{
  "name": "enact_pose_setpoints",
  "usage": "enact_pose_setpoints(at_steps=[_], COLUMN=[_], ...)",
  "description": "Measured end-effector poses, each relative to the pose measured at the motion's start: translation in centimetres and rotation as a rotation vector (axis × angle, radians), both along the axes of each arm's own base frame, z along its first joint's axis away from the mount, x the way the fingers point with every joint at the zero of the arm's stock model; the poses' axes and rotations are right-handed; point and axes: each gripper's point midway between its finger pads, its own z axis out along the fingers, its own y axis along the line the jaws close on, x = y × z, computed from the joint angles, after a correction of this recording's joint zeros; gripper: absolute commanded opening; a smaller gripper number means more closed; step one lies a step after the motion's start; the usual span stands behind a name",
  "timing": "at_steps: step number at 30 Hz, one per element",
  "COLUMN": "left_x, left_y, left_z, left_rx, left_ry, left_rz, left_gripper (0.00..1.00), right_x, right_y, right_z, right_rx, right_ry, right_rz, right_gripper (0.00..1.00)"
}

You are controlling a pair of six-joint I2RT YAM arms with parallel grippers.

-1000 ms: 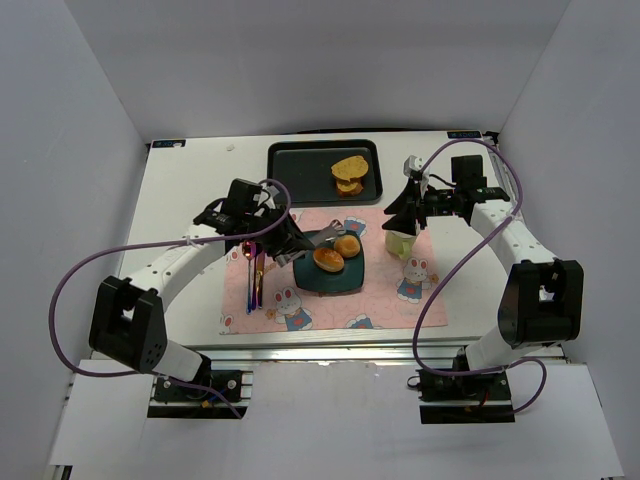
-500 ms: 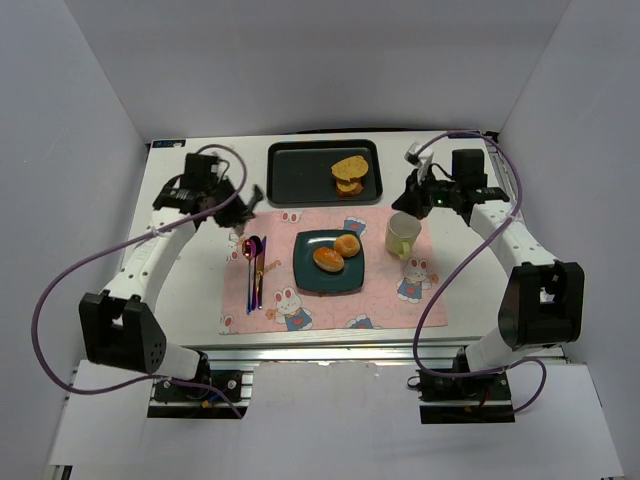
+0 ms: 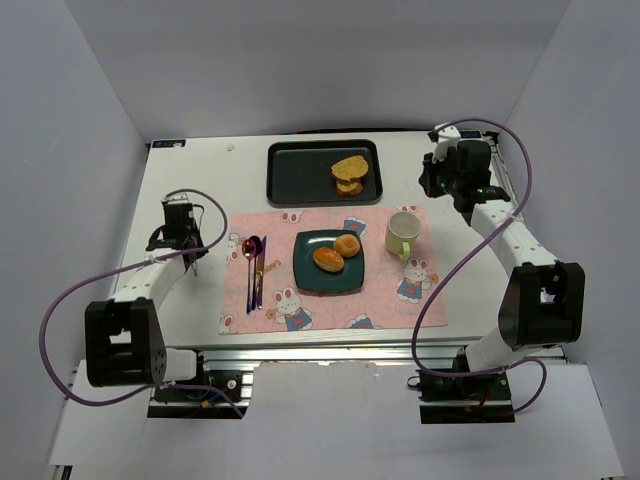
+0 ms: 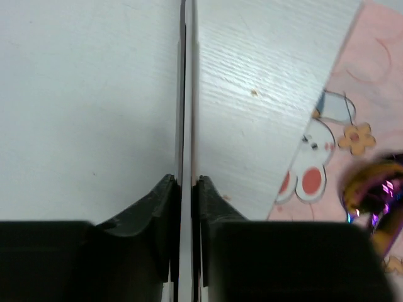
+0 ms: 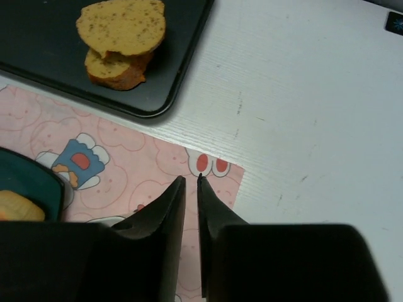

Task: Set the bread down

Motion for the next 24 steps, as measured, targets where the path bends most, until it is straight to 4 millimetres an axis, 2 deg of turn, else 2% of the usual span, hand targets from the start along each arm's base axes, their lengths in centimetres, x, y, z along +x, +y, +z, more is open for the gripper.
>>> enact_pose_setpoints(at_steps=[1,4,6,9,10,11,13,16,17,19,20,21,24], left_x=[0.3,0.7,0.3,-0.3,-0.4,-0.5,-0.4,-0.4,-0.4,-0.4,-0.3,-0.1,0.4], left_y=[0.6,1.9,2.6,3.3,3.5,3.7,4.0,4.4,4.4,4.4,4.4,4.3,3.8], left_z=[-0.3,-1.8,-3.3,-5.0,-5.3,-5.4,-5.3,-5.2,-5.0,-4.4,-3.9,-3.2,-0.4], left_rx=[0.015,0.039,0.040,0.027,0.021,0.017,0.009,-0.001,-0.005,-0.012,-0.017,-0.024,-0.059], left_ry=[0.004,0.036,0.085,0.141,0.149,0.151,0.144,0.136,0.130,0.110,0.093,0.069,-0.030], left_rz=[0.003,0.020,0.029,0.040,0.045,0.051,0.066,0.081,0.088,0.099,0.103,0.111,0.118], left_gripper=[0.34,0.39,0.42,0.54,0.62,0.63,0.64,0.72,0.79,0.86,0.94,0.98,0.98], right_x=[-0.1,-1.0,-1.8,-2.5,-2.7,-2.8,-3.0,-3.1,-3.0,-2.6,-2.3,-2.0,-1.7], right_y=[0.2,1.5,2.4,3.4,3.6,3.7,3.9,4.1,4.1,4.0,3.9,3.8,4.2], right_z=[0.0,-0.3,-0.5,-0.2,0.0,0.2,0.8,1.5,1.8,2.1,2.2,2.3,2.5], right_rx=[0.004,0.007,0.013,0.028,0.033,0.036,0.042,0.051,0.057,0.056,0.046,0.033,0.011], right_ry=[0.002,0.015,0.024,0.019,0.015,0.009,-0.004,-0.022,-0.029,-0.044,-0.055,-0.065,-0.083], right_rz=[0.015,0.123,0.206,0.281,0.296,0.305,0.316,0.318,0.312,0.275,0.245,0.221,0.195], right_gripper=[0.38,0.58,0.60,0.63,0.68,0.71,0.89,0.90,0.89,0.89,0.89,0.89,0.90])
